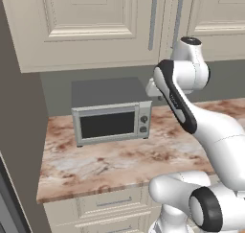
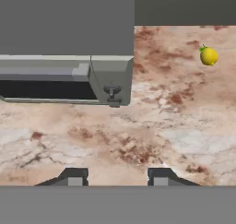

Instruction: Pick the bar soap and bar soap from the cabinet and place them on the counter.

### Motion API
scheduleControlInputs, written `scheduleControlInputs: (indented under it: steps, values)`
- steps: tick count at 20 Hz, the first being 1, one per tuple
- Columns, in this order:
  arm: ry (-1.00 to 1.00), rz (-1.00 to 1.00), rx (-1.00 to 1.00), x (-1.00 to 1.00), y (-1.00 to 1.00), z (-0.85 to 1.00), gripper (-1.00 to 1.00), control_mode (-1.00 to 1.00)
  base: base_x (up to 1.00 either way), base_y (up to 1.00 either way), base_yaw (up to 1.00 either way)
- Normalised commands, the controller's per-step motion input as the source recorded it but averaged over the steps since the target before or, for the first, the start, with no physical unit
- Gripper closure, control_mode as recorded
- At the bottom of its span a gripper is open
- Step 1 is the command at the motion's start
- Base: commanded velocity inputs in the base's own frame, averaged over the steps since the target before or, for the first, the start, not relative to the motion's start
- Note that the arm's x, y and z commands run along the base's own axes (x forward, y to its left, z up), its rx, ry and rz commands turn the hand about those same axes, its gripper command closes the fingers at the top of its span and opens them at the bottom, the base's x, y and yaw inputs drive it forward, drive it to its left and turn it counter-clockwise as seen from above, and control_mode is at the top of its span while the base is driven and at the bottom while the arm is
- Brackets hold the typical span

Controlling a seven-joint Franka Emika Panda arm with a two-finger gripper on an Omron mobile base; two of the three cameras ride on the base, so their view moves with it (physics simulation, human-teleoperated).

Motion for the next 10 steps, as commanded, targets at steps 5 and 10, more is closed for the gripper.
scheduleControlInputs:
  steps: [5,10]
  values:
    - [-0.17,0.03,0.04,-0.11,-0.15,0.13,-1.00,-1.00,0.00,0.00,0.00]
    - [-0.31,0.00,0.02,-0.13,-0.21,0.40,-1.00,-1.00,0.00,0.00,0.00]
